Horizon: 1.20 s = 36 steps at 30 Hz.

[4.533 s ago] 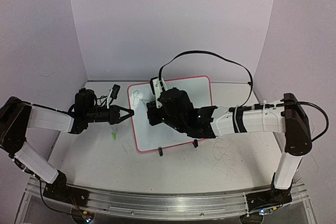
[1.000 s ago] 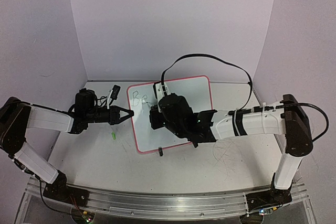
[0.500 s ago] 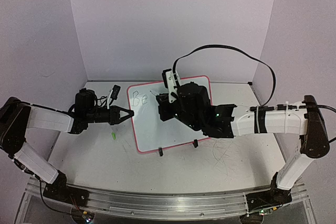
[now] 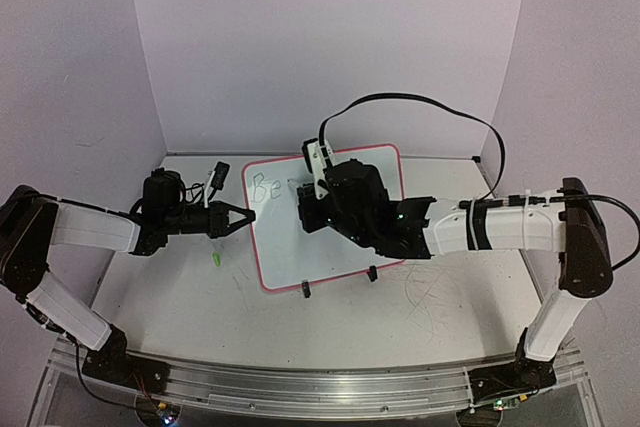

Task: Write a sentence on the whiteboard

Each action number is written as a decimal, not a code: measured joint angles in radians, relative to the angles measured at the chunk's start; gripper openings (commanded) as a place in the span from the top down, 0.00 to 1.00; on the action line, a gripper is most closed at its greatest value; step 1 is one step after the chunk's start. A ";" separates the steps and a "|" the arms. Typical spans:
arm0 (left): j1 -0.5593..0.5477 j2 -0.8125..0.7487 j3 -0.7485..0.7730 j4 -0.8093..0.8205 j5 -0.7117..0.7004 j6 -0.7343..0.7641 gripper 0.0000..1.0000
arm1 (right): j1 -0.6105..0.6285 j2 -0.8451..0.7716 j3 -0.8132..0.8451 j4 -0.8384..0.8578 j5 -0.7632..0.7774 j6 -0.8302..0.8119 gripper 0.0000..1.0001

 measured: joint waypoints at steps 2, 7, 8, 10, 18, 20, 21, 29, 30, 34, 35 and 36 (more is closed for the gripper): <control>-0.001 0.000 0.000 0.000 -0.001 0.001 1.00 | -0.003 0.003 0.001 0.000 0.000 0.000 1.00; -0.001 0.000 0.000 0.000 -0.002 0.004 1.00 | -0.012 0.026 0.021 0.003 0.000 0.004 1.00; -0.001 0.000 0.000 0.000 -0.002 0.004 1.00 | -0.013 0.029 0.022 0.003 0.001 0.004 1.00; -0.001 0.000 0.000 -0.001 -0.002 0.005 1.00 | -0.014 0.031 0.022 0.003 0.002 0.005 1.00; -0.002 0.000 0.000 -0.001 -0.003 0.006 1.00 | -0.022 0.038 0.046 0.011 0.012 0.004 1.00; -0.002 0.000 0.000 -0.001 -0.003 0.007 1.00 | -0.023 0.046 0.059 0.014 0.013 0.004 1.00; -0.002 0.000 0.000 -0.001 -0.003 0.007 1.00 | -0.023 0.051 0.064 0.015 0.013 0.004 1.00; -0.002 0.000 0.000 -0.005 -0.010 0.007 1.00 | -0.025 0.071 0.080 0.016 0.024 0.006 1.00; -0.002 0.000 0.000 -0.005 -0.010 0.007 1.00 | -0.025 0.072 0.082 0.016 0.025 0.007 1.00; -0.002 0.000 0.000 -0.007 -0.011 0.007 1.00 | -0.025 0.073 0.083 0.014 0.027 0.013 1.00; -0.002 0.000 0.000 -0.008 -0.011 0.007 1.00 | -0.025 0.073 0.083 0.013 0.027 0.015 1.00; -0.002 0.000 0.000 -0.008 -0.011 0.007 1.00 | -0.025 0.073 0.083 0.013 0.027 0.018 1.00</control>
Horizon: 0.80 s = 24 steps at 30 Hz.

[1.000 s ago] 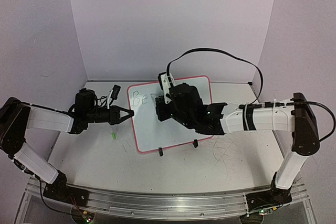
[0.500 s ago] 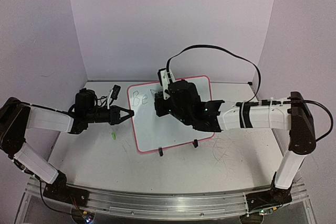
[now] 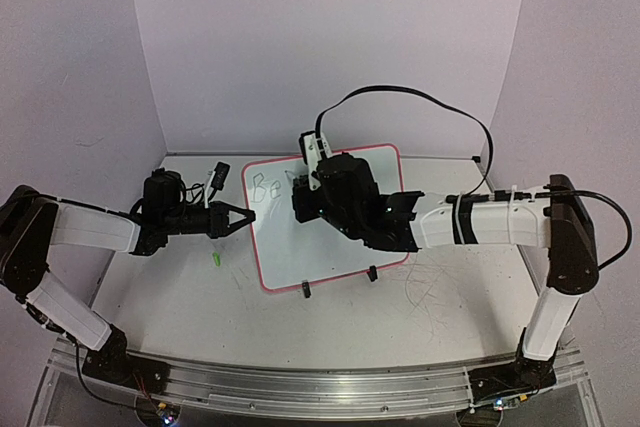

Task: Write a sentence on the whiteboard

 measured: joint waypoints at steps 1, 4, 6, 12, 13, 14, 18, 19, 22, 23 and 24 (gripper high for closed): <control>0.000 0.000 0.000 0.000 0.000 0.000 1.00 | 0.000 0.000 0.000 -0.001 0.000 0.003 1.00; 0.000 0.000 0.000 -0.001 0.000 0.003 1.00 | 0.000 0.000 0.000 -0.002 0.000 0.014 1.00; 0.000 0.000 0.000 -0.001 0.000 0.005 1.00 | 0.000 0.000 0.000 -0.003 0.000 0.019 1.00; 0.000 0.000 0.000 -0.002 0.000 0.006 1.00 | 0.001 0.000 -0.004 -0.003 -0.001 0.033 1.00; 0.000 0.000 0.000 -0.002 -0.001 0.006 1.00 | 0.002 0.000 -0.006 -0.003 -0.001 0.036 1.00; 0.000 0.000 0.000 -0.002 -0.001 0.006 1.00 | 0.003 0.000 -0.008 -0.004 -0.001 0.038 1.00; 0.000 0.000 0.000 -0.002 -0.002 0.006 1.00 | 0.011 0.000 -0.023 -0.005 -0.003 0.047 1.00; 0.000 0.000 0.000 -0.003 -0.002 0.006 1.00 | 0.014 0.000 -0.028 -0.006 -0.003 0.048 1.00; 0.000 -0.001 0.000 -0.003 -0.004 0.006 1.00 | 0.021 -0.001 -0.038 -0.009 -0.003 0.055 1.00; 0.000 -0.001 0.000 -0.003 -0.004 0.006 1.00 | 0.023 -0.001 -0.041 -0.010 -0.003 0.058 1.00; 0.000 -0.001 0.000 -0.003 -0.004 0.006 1.00 | 0.025 -0.001 -0.044 -0.010 -0.003 0.061 1.00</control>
